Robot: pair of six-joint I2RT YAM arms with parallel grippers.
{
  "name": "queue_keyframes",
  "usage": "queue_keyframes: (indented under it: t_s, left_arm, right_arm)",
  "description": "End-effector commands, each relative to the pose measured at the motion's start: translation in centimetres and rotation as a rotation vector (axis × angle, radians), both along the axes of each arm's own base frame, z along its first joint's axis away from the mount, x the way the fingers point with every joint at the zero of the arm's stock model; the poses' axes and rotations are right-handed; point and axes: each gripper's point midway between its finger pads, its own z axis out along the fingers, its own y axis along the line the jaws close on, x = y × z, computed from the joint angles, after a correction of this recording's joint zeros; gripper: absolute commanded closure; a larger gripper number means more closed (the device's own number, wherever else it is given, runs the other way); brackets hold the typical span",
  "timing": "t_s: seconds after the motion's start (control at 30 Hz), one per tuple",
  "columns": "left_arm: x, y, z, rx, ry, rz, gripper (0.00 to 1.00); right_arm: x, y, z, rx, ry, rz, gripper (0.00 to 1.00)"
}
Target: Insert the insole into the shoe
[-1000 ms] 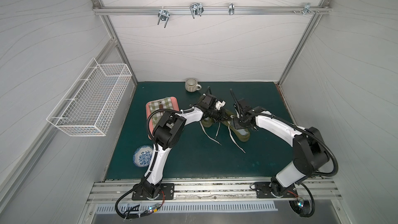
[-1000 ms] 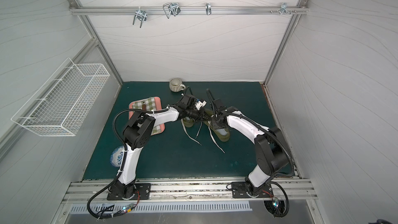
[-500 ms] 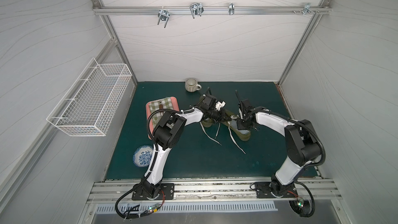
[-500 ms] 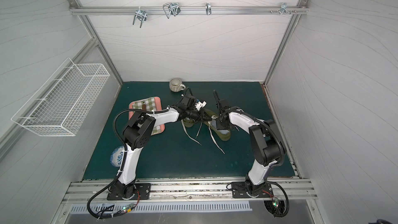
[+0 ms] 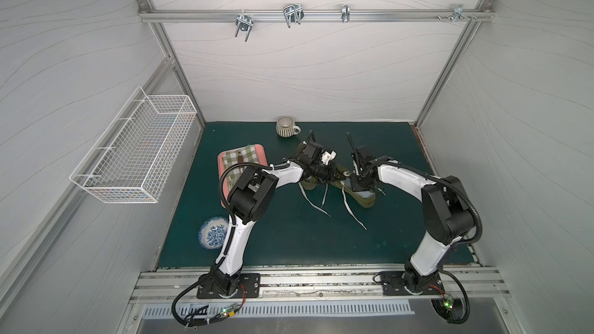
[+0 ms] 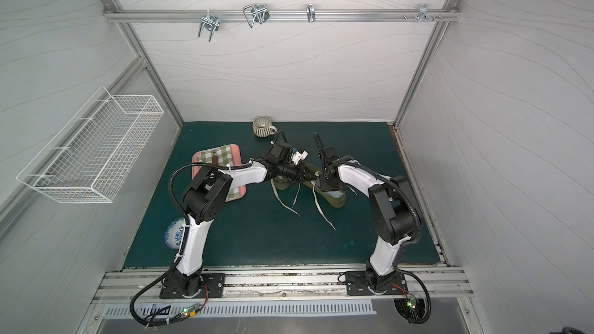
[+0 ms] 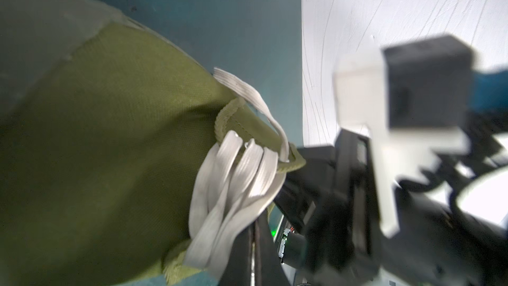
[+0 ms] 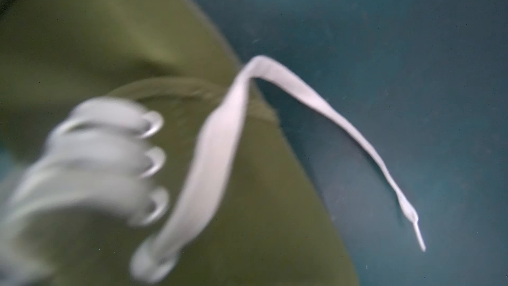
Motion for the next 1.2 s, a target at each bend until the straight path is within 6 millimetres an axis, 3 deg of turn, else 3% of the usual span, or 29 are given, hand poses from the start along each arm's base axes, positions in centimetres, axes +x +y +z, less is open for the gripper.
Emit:
queue_keyframes:
  t_s: [0.0,0.13,0.33,0.4,0.57,0.67,0.73,1.0,1.07,1.17]
  left_arm:
    - [0.2,-0.2,1.7,-0.029,-0.02,0.012,1.0]
    - [0.4,-0.4,2.0,-0.045,-0.019,0.014,1.0]
    - [0.3,-0.4,2.2,-0.047,-0.019,0.013,1.0]
    - [0.3,-0.4,2.1,-0.048,-0.021,0.012,1.0]
    - [0.3,-0.4,2.3,-0.048,-0.021,0.012,1.0]
    - [0.4,-0.5,2.6,-0.05,-0.022,0.013,1.0]
    - [0.3,-0.5,2.7,-0.046,-0.022,0.012,1.0]
    - [0.4,-0.6,3.4,-0.046,-0.029,0.012,1.0]
    - [0.1,-0.5,3.2,-0.042,-0.029,0.006,1.0]
    - [-0.3,-0.2,2.5,-0.027,-0.021,0.001,1.0]
  right_arm:
    - [-0.7,0.4,3.4,-0.043,-0.06,0.027,1.0]
    - [-0.6,0.0,1.8,-0.058,-0.047,0.005,1.0]
    - [-0.6,-1.7,-3.8,0.007,0.094,-0.056,1.0]
    - [-1.1,-1.1,-3.3,0.053,0.118,-0.029,1.0]
    - [-2.8,0.2,1.2,0.145,0.07,0.041,1.0]
    - [-4.0,0.2,2.6,0.165,0.068,0.069,1.0]
    - [-4.8,0.6,2.1,0.211,0.097,0.075,1.0]
    - [-6.2,0.8,-6.4,0.234,0.323,-0.019,1.0]
    - [-6.3,0.9,-6.3,0.228,0.341,-0.029,1.0]
    - [-5.6,1.0,-3.2,0.208,0.252,-0.036,1.0]
